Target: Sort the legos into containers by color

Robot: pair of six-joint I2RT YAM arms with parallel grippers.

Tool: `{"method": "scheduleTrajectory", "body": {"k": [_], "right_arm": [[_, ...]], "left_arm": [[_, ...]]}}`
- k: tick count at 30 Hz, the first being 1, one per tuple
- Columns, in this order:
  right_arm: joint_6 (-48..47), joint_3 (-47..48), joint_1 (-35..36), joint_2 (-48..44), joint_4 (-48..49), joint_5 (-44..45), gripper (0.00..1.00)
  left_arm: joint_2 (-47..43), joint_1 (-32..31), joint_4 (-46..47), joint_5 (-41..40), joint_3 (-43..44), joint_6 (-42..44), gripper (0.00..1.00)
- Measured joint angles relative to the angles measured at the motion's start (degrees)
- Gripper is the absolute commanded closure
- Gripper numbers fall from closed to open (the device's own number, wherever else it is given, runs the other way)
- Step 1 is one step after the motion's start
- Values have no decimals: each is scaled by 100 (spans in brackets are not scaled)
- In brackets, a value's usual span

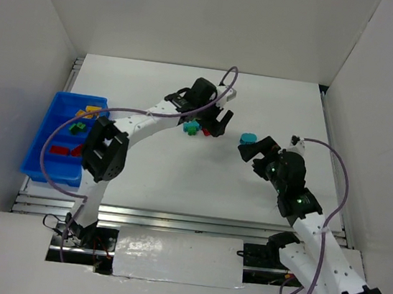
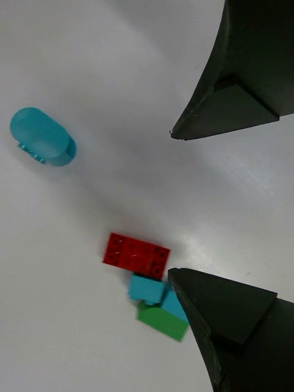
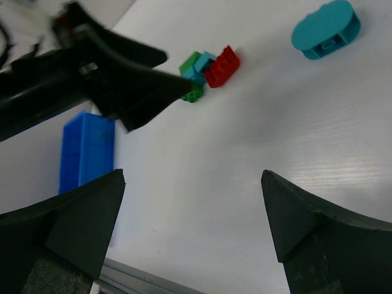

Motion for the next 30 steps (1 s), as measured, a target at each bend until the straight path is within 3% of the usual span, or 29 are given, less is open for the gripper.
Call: {"method": "scheduleTrajectory", "body": {"k": [8,13,16,17,19,20,21,23,26,30], "right_arm": [[-221,31,-15,-354,-238,-428,0],[-369,31,-22,-365,-415,-776,0],[-413,31,-22,-367,-463,-868,0],[-424,31,-22,-367,-463,-896,0],[-437,31,-22,-367,-463,-933,0],[-437,31,-22,-367,-463,-949,0],[-437,31,-22,-367,-461,-962,0],[-433,31,-22,-367,-455,-988,0],[-433,31,-22,-358,-437,-1032,0],[-433,28,-22,-337,-422,-1113,0]], "left_arm": [[1963,50,-221,63,1864,1231,6],[2457,87,-503,50,2094,1547,14],[2463,94,-568,125,2090,1589,35],[2463,94,-553,140,2081,1593,55],[2452,96,-518,225,2011,1591,71],[2422,94,-492,225,1963,1609,86],[2380,94,-455,258,1878,1606,91],[2210,94,-407,365,1622,1558,100],[1779,92,-295,538,1019,1390,100],[505,92,170,518,-232,826,100]]}}
